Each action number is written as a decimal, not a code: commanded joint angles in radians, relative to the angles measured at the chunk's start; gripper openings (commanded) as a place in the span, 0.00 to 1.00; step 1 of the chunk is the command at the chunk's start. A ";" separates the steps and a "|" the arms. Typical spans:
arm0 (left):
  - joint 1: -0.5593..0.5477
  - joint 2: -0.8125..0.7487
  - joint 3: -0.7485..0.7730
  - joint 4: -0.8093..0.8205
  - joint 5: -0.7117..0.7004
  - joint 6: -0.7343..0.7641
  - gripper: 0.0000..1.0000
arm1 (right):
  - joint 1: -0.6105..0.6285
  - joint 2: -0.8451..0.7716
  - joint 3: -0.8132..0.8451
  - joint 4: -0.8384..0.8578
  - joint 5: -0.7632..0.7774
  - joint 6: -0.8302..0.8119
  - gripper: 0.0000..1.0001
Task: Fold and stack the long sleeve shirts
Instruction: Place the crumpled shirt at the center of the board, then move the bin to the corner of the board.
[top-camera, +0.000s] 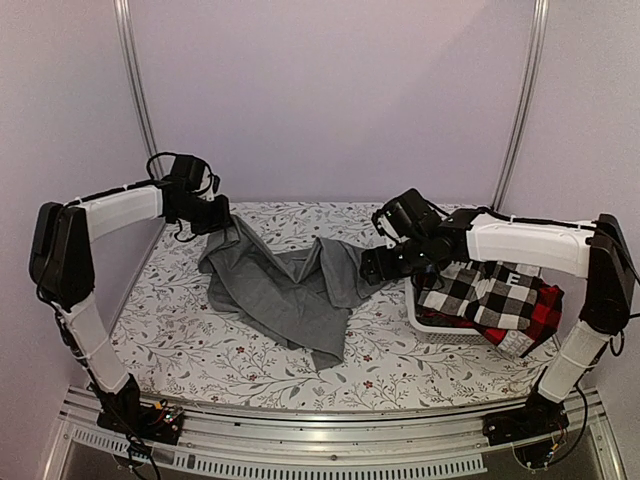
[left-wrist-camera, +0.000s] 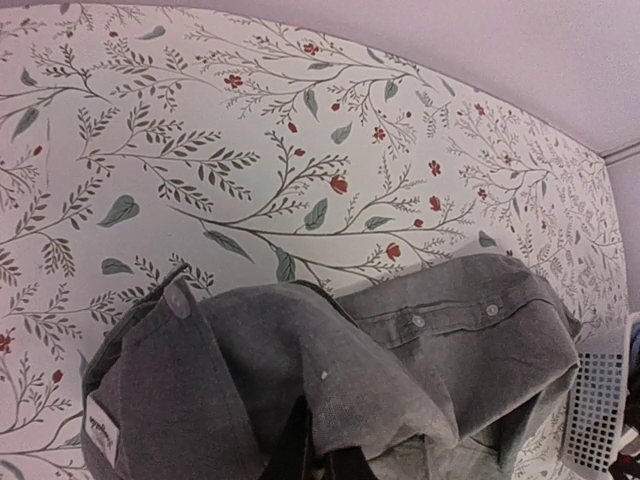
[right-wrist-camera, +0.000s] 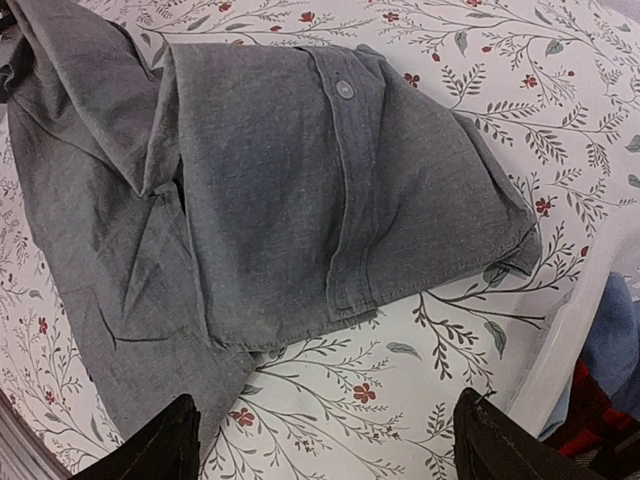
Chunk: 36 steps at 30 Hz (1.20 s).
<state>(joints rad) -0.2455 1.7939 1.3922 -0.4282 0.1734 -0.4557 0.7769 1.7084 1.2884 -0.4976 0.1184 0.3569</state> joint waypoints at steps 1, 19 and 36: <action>0.007 0.034 0.077 0.022 0.001 0.026 0.03 | -0.029 -0.021 -0.067 0.080 -0.050 0.072 0.86; 0.003 0.192 0.342 -0.088 0.066 0.071 0.02 | -0.207 0.112 -0.013 -0.005 0.036 0.006 0.88; -0.022 0.206 0.463 -0.100 0.070 0.060 0.43 | -0.008 0.030 0.101 -0.022 0.156 -0.068 0.89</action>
<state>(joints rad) -0.2646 2.0762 1.8717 -0.5369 0.2573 -0.3946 0.6178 1.7359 1.2961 -0.5129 0.2203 0.3393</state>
